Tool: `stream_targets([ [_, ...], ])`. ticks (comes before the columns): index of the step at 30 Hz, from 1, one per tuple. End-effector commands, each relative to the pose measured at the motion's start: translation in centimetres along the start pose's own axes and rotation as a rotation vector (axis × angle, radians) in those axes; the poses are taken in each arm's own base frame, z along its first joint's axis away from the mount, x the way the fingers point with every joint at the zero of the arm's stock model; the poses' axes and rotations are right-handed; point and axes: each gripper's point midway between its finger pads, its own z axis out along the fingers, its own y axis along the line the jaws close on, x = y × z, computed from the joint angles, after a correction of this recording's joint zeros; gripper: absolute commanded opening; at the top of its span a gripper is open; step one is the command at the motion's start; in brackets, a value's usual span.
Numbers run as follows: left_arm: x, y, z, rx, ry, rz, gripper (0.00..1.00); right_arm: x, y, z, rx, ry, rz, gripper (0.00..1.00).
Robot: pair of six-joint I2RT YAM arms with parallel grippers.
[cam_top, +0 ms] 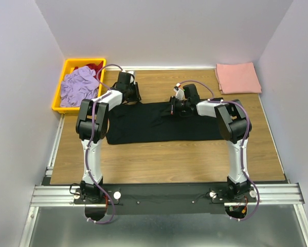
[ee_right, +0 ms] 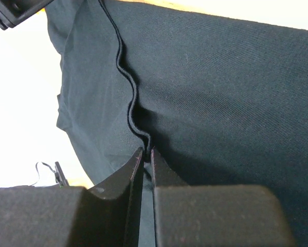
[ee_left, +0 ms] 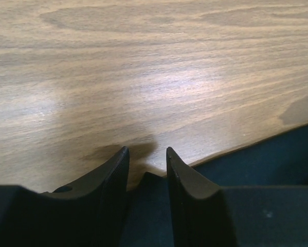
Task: Fold and stack the t-shirts
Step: Fold the tshirt
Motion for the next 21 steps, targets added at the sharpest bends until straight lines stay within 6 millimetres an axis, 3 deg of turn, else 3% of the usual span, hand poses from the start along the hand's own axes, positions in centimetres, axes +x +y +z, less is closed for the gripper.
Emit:
stream_targets([
  [1,0.6,0.3,0.3,-0.020,0.024,0.014,0.38,0.8,0.5,0.3,-0.022,0.025,-0.022,0.16],
  [10,1.0,-0.1,-0.2,-0.007,0.040,0.015,0.26,0.7,0.6,0.3,-0.025,0.026,-0.026,0.15],
  [13,1.1,-0.1,-0.5,-0.008,0.044,0.020,0.18,0.6,0.7,0.3,-0.027,0.023,-0.028,0.15],
  [16,0.7,-0.3,-0.8,-0.004,0.038,0.025,0.00,0.4,0.9,0.2,-0.030,0.019,-0.030,0.15],
  [21,-0.5,-1.2,-1.7,0.021,0.016,0.036,0.00,0.1,1.5,0.0,-0.035,0.011,-0.046,0.12],
])
